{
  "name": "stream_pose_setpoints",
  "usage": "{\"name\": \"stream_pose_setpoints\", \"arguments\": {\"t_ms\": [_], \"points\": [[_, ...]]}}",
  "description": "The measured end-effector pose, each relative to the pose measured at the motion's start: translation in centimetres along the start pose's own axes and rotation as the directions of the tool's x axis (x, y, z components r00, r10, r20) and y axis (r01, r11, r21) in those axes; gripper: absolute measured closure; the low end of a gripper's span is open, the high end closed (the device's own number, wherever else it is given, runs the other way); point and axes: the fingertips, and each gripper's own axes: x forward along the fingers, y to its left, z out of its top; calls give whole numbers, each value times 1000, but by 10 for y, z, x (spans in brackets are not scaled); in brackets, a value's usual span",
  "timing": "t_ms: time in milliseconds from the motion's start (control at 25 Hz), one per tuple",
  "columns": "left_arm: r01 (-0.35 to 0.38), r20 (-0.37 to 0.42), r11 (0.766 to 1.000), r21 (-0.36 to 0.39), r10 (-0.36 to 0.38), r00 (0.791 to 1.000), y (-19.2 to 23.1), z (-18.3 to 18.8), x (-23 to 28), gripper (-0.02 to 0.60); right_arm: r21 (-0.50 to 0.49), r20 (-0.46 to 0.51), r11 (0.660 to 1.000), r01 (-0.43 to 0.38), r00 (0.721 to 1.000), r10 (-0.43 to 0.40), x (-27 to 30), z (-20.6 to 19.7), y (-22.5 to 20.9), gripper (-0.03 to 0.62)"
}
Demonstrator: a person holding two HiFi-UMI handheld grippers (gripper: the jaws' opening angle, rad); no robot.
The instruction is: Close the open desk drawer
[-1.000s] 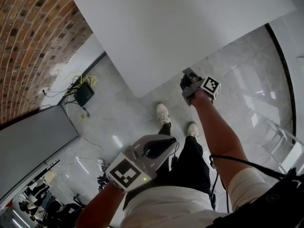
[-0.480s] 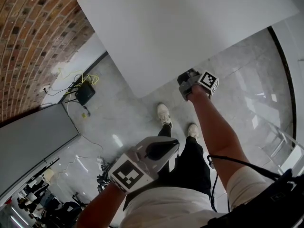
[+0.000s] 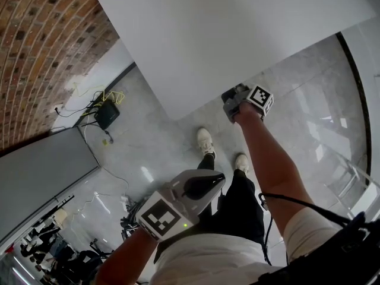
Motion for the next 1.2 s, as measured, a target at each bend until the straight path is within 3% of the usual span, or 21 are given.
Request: {"name": "stream_pose_setpoints", "arguments": {"t_ms": [480, 760, 1040, 1200], "points": [[1, -3, 1000, 10, -1, 1000, -11, -7, -8, 575, -23, 7, 999, 48, 999, -48, -3, 1, 3, 572], [12, 10, 1000, 25, -12, 1000, -21, -7, -8, 575, -77, -10, 993, 88, 996, -89, -23, 4, 7, 537], [13, 46, 999, 49, -15, 999, -42, 7, -3, 575, -205, -70, 972, 118, 988, -135, -67, 6, 21, 539], [1, 73, 998, 63, -6, 997, -64, 17, -2, 575, -338, -138, 934, 115, 976, -170, -103, -2, 41, 540]]}}
